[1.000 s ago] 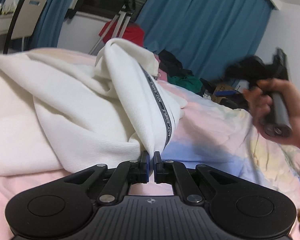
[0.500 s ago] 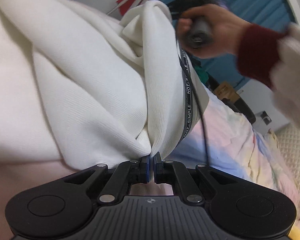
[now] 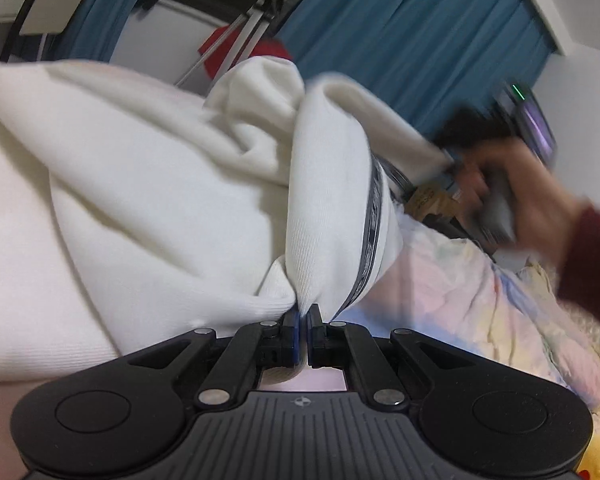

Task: Fold clothes

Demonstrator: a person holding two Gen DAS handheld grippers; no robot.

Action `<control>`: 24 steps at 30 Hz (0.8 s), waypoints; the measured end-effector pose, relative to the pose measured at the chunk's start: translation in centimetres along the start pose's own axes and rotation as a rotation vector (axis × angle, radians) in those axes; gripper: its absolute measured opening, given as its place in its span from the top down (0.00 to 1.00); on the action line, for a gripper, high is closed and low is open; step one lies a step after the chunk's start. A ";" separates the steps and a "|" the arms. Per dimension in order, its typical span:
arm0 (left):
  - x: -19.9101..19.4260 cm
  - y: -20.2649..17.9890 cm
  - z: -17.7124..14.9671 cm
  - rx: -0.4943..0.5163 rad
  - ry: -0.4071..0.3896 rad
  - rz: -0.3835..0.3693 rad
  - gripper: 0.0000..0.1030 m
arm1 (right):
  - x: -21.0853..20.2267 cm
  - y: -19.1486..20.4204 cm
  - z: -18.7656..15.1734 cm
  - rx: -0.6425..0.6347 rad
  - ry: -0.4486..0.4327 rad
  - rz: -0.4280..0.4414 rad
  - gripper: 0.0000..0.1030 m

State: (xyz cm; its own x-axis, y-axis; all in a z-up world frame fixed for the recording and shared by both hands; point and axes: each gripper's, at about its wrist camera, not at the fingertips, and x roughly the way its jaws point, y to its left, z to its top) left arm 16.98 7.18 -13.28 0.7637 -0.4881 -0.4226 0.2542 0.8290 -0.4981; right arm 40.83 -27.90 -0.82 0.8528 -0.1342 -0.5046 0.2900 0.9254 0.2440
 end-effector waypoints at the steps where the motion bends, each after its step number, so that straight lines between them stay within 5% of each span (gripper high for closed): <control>1: -0.7 -0.6 0.0 0.031 -0.012 0.006 0.97 | -1.3 -2.2 -0.2 0.030 -0.016 -0.009 0.95; 8: -2.8 -3.6 -0.2 0.157 -0.012 0.001 0.96 | -9.7 -21.5 -5.4 0.468 -0.119 -0.218 0.95; 13: -2.6 -5.4 -2.0 0.282 0.039 0.064 0.96 | -11.6 -31.1 -12.8 0.754 0.080 -0.231 0.94; 17: -2.6 -6.3 -2.6 0.300 0.058 0.100 0.95 | -12.0 -33.5 -14.9 0.922 0.118 -0.137 0.94; 24: -3.3 -7.1 -3.2 0.283 0.086 0.134 0.95 | -9.8 -32.0 -14.1 0.757 0.206 -0.068 0.93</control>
State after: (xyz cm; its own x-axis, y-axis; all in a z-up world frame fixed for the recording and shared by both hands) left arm 10.77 1.97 -10.78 0.7518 -0.3809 -0.5383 0.3189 0.9245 -0.2087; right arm 17.07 -51.25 -15.38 0.7463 -0.0452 -0.6641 0.6188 0.4147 0.6672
